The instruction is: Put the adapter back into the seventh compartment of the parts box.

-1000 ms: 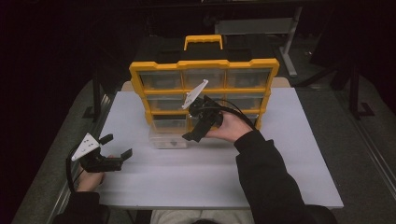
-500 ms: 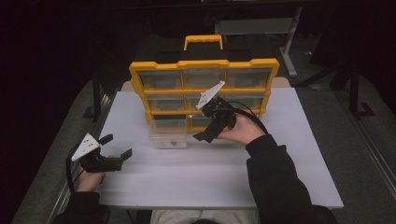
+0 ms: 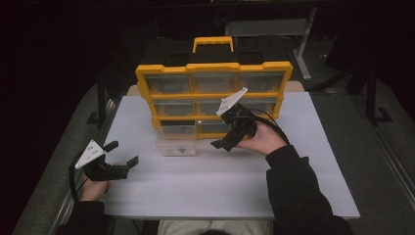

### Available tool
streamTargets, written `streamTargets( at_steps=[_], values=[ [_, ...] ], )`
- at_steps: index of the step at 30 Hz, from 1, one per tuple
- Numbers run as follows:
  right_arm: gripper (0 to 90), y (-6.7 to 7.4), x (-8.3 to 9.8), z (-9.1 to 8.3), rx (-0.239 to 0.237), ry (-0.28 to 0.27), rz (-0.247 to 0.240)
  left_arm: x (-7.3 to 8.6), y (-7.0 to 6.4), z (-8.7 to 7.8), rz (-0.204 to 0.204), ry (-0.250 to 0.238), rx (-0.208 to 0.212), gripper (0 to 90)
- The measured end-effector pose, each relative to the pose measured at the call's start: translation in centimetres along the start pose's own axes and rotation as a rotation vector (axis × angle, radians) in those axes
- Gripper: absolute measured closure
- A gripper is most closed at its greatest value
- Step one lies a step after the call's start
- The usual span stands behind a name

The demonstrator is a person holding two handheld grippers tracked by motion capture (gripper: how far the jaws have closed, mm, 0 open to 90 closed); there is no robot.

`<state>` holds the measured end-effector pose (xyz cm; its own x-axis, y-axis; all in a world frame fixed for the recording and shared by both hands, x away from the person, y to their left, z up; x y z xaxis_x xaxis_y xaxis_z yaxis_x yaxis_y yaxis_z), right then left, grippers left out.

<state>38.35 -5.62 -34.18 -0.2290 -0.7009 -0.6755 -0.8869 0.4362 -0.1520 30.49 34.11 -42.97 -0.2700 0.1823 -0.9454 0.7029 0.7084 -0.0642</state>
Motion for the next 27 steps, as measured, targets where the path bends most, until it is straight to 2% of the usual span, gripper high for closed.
streamTargets(
  at_steps=[18,23,27],
  values=[
    [0.0,-0.7,2.8,-1.3,0.032,-0.019,0.039,0.0,-0.1,0.0,0.000,0.004,-0.002,0.0],
    [0.0,-0.9,4.2,-1.9,0.048,-0.050,0.075,0.0,-0.1,0.0,0.001,0.004,-0.002,0.0],
    [0.0,-1.0,5.1,-2.0,0.052,-0.048,0.093,0.1,-0.1,0.1,0.002,0.007,-0.002,0.0]
  ],
)
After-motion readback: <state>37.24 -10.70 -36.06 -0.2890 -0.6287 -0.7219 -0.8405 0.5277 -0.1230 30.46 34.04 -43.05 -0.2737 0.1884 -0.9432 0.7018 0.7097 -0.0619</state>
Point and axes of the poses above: each handheld gripper's, and its own axes: z roughly forward along the jaws, x roughly out of its underside, y roughly to its left, the point moved 2 cm from there along z, roughly forward along the jaws, and after that the axes turned 9 degrees about x, right-handed, at the moved point
